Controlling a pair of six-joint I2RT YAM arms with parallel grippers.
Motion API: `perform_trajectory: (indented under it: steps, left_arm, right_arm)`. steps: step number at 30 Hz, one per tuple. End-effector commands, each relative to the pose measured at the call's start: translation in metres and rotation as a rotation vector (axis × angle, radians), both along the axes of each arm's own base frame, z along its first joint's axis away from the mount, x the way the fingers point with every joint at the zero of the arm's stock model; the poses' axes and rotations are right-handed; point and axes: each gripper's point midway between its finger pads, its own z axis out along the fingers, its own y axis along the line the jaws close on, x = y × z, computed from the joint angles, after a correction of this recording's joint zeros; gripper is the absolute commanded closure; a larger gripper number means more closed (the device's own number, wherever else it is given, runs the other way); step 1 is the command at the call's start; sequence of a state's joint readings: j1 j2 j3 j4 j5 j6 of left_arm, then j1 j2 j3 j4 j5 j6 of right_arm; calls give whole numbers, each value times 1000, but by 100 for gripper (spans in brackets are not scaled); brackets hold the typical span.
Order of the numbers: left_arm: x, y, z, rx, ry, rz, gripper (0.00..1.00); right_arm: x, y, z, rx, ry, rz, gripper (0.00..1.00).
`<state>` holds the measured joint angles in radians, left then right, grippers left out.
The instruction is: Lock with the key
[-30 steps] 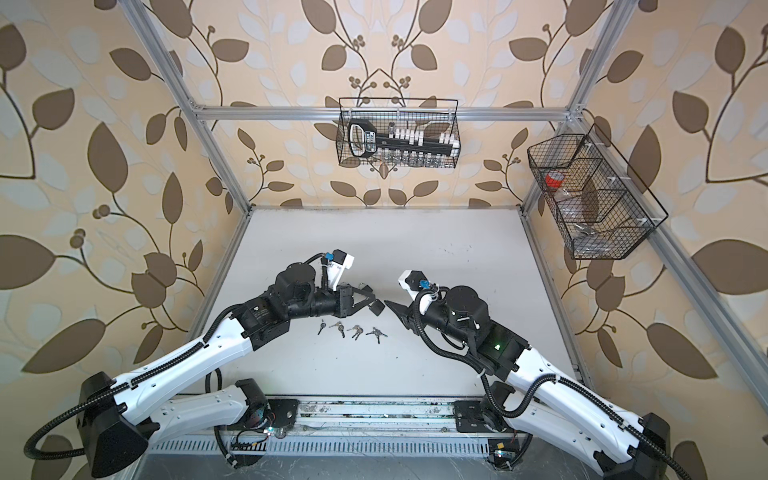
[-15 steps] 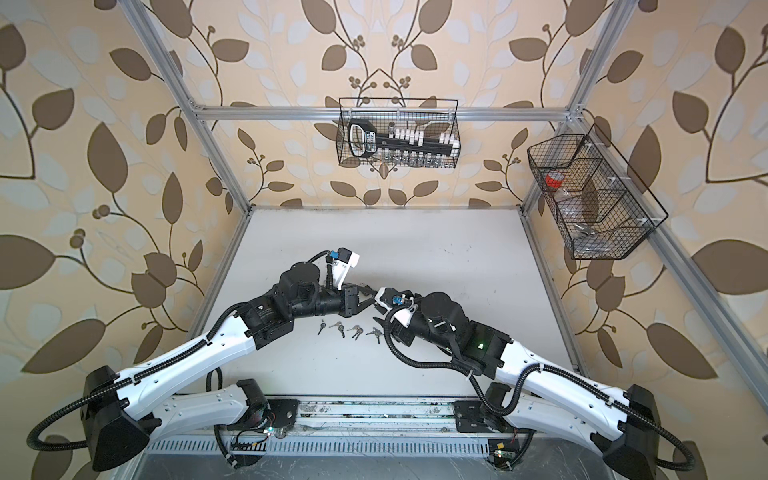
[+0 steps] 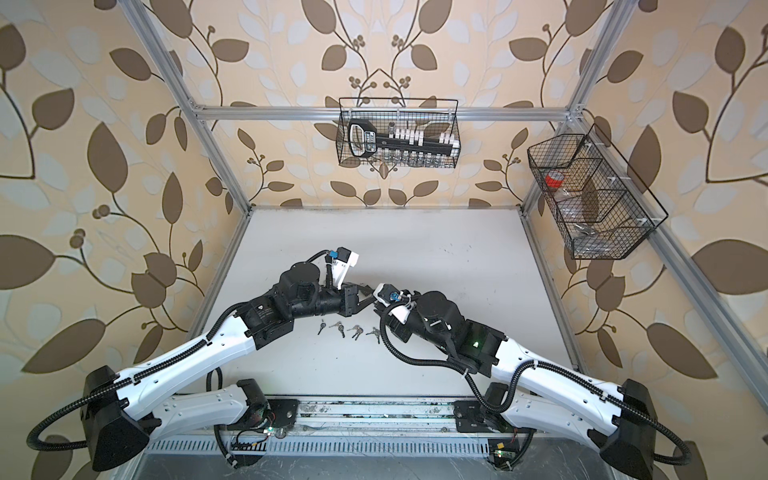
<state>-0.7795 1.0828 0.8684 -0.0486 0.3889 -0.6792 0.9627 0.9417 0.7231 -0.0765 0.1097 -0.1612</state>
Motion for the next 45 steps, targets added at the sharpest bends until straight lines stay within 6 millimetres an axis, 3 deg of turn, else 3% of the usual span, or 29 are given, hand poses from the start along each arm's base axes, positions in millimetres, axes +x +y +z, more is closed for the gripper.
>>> perform_trajectory:
  steps: [1, 10, 16, 23, 36, 37, 40, 41, 45]
  left_arm:
    - [-1, 1, 35, -59, -89, -2, 100]
    - [-1, 1, 36, -61, -87, -2, 100]
    - [-1, 1, 35, -62, -84, 0, 100]
    - [-1, 1, 36, -62, -86, 0, 100]
    - [-3, 4, 43, -64, -103, 4, 100]
    - [-3, 7, 45, -57, -115, 13, 98]
    - [1, 23, 46, -8, -143, 86, 54]
    - [2, 30, 45, 14, -156, 111, 44]
    - [11, 56, 34, 140, -150, 209, 23]
  right_arm:
    - [-2, 3, 19, 52, -34, 6, 53]
    - [1, 3, 13, 38, -26, -12, 58]
    - [4, 1, 7, 24, -20, -35, 54]
    - [6, 2, 5, 17, -15, -42, 58]
    - [2, -3, 14, 79, 2, -53, 82]
    - [1, -4, 14, 84, 10, -55, 85]
    - [1, -6, 9, 83, 35, -66, 97]
    - [1, -8, 6, 83, 41, -78, 100]
    - [12, -16, -7, 71, 88, -147, 100]
